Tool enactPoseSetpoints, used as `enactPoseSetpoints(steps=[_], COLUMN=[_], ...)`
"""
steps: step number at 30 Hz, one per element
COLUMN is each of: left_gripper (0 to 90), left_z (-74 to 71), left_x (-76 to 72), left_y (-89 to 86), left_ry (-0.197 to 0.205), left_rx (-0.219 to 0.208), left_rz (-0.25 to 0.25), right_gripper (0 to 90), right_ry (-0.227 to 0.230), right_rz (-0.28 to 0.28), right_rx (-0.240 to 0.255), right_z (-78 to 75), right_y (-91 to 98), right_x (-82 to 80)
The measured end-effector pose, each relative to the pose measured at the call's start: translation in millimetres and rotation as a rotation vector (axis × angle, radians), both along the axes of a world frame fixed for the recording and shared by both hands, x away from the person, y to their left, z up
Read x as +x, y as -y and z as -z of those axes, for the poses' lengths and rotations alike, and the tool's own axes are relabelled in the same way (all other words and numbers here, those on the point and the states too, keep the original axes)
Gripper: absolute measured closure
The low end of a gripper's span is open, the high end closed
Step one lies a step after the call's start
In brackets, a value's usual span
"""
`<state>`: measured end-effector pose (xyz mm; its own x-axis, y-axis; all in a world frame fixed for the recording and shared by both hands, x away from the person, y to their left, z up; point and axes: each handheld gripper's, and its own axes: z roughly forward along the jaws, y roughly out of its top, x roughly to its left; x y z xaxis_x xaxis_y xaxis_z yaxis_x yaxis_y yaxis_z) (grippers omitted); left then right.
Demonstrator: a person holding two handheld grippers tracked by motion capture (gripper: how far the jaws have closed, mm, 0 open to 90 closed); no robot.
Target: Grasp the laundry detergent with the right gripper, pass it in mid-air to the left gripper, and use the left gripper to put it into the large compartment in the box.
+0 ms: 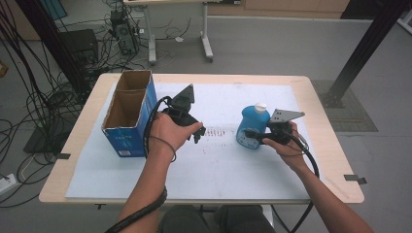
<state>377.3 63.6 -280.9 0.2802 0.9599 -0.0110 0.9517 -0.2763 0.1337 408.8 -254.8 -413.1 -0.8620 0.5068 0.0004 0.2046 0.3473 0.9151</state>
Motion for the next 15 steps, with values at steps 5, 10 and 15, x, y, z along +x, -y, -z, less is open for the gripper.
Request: enactPoseSetpoints(steps=[5,10,15], left_gripper=[5.6,5.6,5.6], left_z=[-0.6,-0.8,-0.5], left_x=[0.0,0.0,0.0], left_y=[0.0,-0.2,-0.3], left_ry=[0.002,0.0,-0.004], left_rx=[0.001,0.005,0.007], left_rz=[-0.001,0.0,0.0], right_gripper=[46.0,46.1,46.1], right_ry=[0.0,0.0,-0.001], right_rz=[0.0,0.0,0.001], right_rx=[0.001,0.0,0.001], right_z=[0.1,0.0,0.1], right_y=[0.0,0.0,0.0], right_x=[0.0,-0.1,-0.2])
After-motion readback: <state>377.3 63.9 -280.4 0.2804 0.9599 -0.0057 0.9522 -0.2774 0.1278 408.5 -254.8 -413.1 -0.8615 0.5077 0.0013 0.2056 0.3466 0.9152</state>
